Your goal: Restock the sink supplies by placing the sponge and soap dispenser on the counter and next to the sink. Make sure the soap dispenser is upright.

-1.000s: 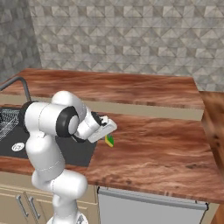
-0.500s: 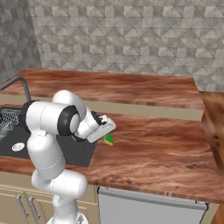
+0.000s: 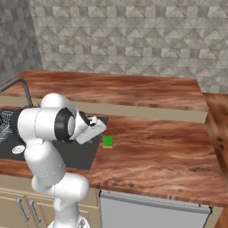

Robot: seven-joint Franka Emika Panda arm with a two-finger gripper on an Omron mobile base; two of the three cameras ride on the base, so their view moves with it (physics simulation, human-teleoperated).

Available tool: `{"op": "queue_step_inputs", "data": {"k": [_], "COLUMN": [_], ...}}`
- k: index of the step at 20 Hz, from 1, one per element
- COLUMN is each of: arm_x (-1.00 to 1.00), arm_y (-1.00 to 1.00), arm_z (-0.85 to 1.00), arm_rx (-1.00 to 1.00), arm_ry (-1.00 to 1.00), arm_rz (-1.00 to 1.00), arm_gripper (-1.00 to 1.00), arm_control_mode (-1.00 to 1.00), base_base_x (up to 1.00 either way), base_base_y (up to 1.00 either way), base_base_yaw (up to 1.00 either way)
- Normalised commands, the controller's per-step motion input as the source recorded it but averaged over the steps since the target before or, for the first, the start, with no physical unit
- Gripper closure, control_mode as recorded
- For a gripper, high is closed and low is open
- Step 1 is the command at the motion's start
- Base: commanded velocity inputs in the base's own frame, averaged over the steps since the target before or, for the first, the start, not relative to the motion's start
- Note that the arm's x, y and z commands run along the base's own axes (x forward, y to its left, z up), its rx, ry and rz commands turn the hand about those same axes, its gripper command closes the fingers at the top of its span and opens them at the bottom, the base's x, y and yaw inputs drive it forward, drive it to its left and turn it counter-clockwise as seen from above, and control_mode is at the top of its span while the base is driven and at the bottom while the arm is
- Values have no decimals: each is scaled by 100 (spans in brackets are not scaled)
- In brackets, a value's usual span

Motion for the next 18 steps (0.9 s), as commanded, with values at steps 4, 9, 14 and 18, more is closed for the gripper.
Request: {"op": "queue_step_inputs", "data": {"k": [4, 9, 14, 18], "arm_x": [-60, -99, -100, -100], "arm_y": [15, 0, 0, 17], "arm_z": [49, 60, 20, 18], "arm_rx": [2, 22, 27, 23], "arm_ry": [-13, -18, -25, -15], "arm_rz": [-6, -9, -4, 0], "arm_gripper": [-100, -100, -100, -100], "arm_control_mode": [-100, -100, -100, -100], "base_base_x": [0, 0, 0, 0], "base_base_y": [0, 0, 0, 0], "base_base_yaw": [0, 0, 0, 0]}}
